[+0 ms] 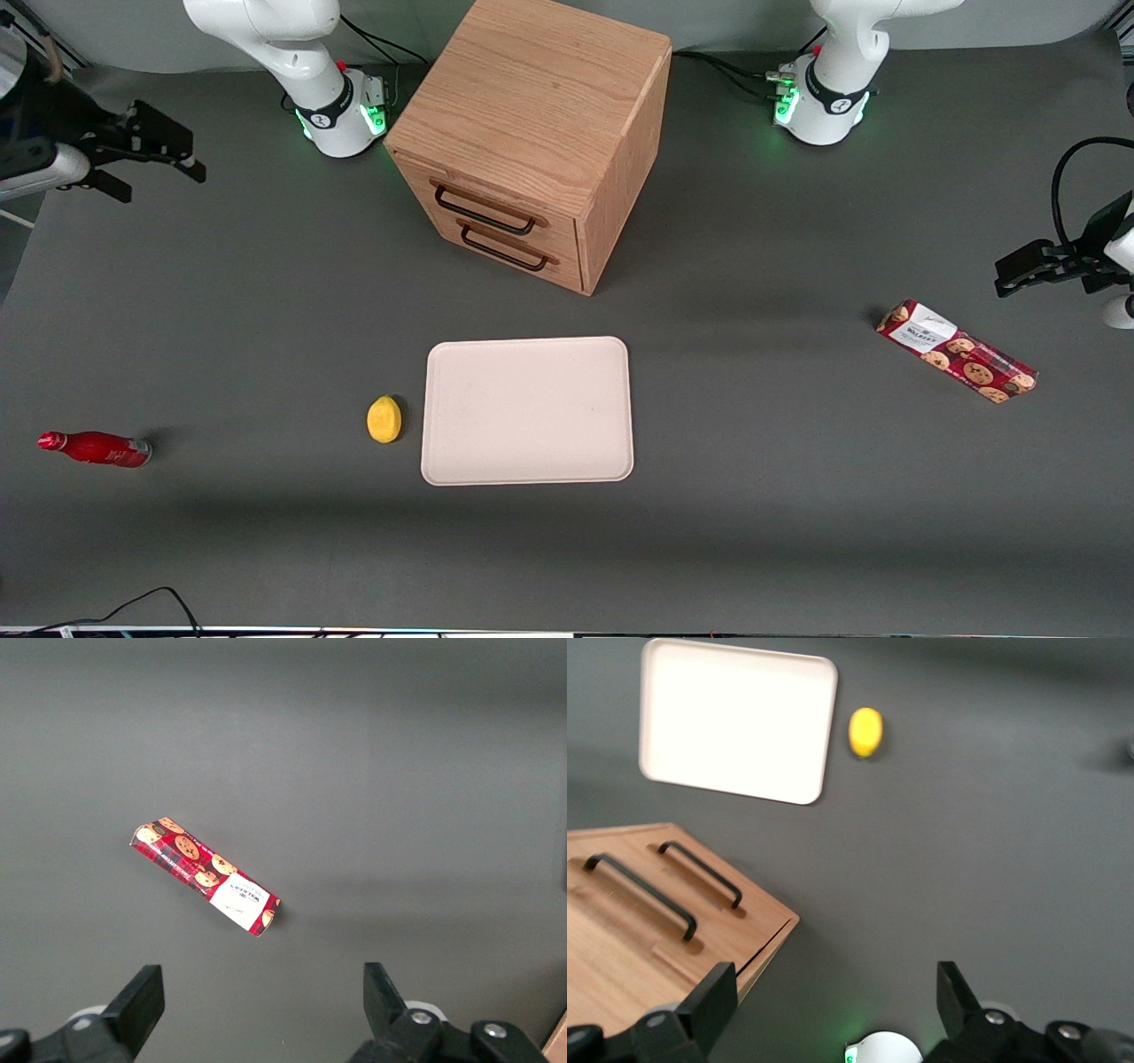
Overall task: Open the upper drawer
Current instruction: 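Move the right gripper to the upper drawer's black handle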
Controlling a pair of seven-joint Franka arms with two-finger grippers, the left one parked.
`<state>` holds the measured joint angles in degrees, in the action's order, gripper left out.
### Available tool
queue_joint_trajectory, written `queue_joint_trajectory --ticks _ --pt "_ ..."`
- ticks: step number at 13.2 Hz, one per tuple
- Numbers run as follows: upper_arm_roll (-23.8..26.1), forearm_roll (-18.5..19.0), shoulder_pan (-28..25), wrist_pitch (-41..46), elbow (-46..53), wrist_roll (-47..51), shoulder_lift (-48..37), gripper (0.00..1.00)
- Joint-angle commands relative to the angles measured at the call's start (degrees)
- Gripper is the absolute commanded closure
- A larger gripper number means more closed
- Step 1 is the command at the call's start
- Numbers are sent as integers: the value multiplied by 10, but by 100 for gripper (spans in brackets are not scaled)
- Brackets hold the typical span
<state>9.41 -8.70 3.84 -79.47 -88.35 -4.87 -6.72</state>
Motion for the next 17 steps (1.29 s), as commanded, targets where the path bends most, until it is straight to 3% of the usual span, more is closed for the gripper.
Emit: queue_joint_trajectory --ticks 1,7,9,12,17 --pt "44 -11 2 20 13 -25 8 0" --pt "165 -12 2 18 -1 -16 29 0" --pt "181 -15 2 16 0 -19 45 0" --pt "190 -66 1 -4 -9 -26 93 0" --pt "216 -68 -2 -85 -33 -29 157 0"
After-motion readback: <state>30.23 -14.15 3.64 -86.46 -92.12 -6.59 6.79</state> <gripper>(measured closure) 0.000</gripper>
